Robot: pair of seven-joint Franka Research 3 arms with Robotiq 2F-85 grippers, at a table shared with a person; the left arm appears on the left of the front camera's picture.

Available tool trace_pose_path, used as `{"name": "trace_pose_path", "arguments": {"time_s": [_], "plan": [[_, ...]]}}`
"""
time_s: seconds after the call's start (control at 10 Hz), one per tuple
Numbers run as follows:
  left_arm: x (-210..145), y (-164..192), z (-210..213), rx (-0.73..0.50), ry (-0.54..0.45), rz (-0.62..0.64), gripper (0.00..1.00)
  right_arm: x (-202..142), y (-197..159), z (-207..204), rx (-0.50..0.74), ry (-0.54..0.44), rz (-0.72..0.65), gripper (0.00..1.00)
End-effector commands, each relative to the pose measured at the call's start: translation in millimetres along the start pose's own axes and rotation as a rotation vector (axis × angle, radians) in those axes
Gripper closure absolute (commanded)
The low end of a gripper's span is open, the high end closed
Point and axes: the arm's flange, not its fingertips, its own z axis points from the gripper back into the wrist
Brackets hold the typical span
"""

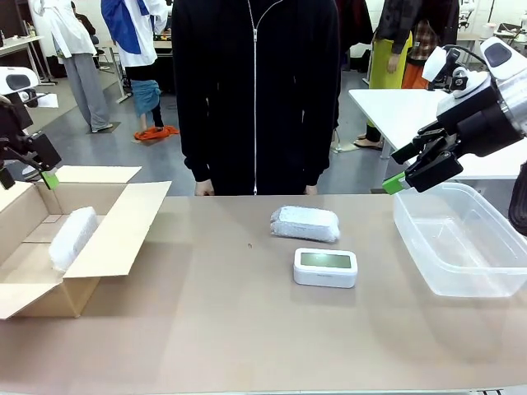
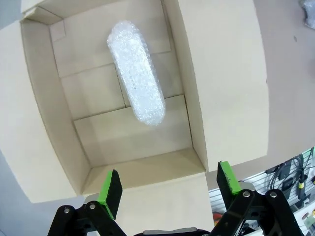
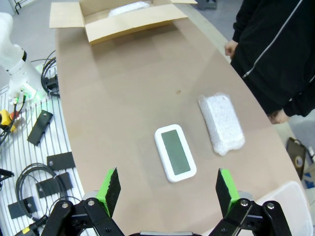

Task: Separate and place wrapped and unwrapped clocks.
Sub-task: If the picked Digital clock is wrapped, place it in the Package Box ; if not, place it in the Organizing box, then pick up the Digital clock indicated by the person.

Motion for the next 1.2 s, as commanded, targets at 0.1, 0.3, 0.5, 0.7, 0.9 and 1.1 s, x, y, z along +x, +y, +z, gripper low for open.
{"name": "trace_pose_path", "arguments": {"time_s": [0.1, 0.3, 0.5, 0.7, 0.9, 1.1], "plan": [[-1.8, 3.1, 9.7, 0.025, -0.033, 0.002, 0.0, -2.2, -0.8, -2.4, 0.023, -0.02, 0.006, 0.0], [-1.8, 3.1, 9.7, 0.025, -0.033, 0.002, 0.0, -2.2, -0.8, -2.4, 0.023, -0.02, 0.006, 0.0], [-1.8, 3.1, 9.7, 0.025, -0.033, 0.002, 0.0, -2.2, -0.8, -2.4, 0.023, -0.02, 0.006, 0.0], [-1.8, 3.1, 9.7, 0.025, -0.033, 0.002, 0.0, -2.2, -0.8, -2.4, 0.023, -0.02, 0.006, 0.0], [-1.8, 3.1, 9.7, 0.025, -0.033, 0.002, 0.0, -2.2, -0.8, -2.4, 0.023, -0.02, 0.006, 0.0], [-1.8, 3.1, 9.7, 0.025, -0.033, 0.002, 0.0, -2.2, -0.8, -2.4, 0.023, -0.02, 0.006, 0.0]]}}
